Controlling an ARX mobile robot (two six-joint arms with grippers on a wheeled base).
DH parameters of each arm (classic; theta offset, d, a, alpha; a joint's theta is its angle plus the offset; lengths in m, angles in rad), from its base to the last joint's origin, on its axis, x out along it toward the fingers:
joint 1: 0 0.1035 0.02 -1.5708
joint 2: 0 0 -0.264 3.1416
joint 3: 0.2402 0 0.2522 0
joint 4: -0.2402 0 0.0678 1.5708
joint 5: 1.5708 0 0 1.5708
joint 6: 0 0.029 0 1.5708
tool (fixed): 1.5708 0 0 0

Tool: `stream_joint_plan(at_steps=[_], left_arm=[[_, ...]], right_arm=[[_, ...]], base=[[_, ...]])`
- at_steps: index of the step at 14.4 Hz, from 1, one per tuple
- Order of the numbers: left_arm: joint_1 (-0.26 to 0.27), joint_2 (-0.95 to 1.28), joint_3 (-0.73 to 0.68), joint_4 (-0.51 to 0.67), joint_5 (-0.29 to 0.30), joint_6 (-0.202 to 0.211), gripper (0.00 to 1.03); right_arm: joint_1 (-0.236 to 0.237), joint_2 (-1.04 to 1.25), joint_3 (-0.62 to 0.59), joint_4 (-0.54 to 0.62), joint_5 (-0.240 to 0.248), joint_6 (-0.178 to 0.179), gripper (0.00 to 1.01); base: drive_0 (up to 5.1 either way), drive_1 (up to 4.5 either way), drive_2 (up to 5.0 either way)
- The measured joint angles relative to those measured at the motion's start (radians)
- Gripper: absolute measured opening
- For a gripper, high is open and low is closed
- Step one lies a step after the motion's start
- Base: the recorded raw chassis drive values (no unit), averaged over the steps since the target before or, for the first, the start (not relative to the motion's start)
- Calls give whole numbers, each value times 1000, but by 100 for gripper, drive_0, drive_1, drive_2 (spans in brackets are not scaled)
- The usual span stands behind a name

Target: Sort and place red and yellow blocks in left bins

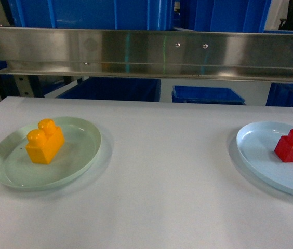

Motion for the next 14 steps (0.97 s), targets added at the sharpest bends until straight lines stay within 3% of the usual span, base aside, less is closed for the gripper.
stream_joint_plan(at_steps=[13, 14], left_arm=[[2, 6, 3, -16, 6, -5, 98], [-13, 73, 37, -21, 25, -15, 98]], right_arm=[[-1, 2, 0, -1, -1, 0, 98], [-14, 88, 23, 34, -44, 24, 98]], base=[[0, 0, 0], [0, 0, 0]])
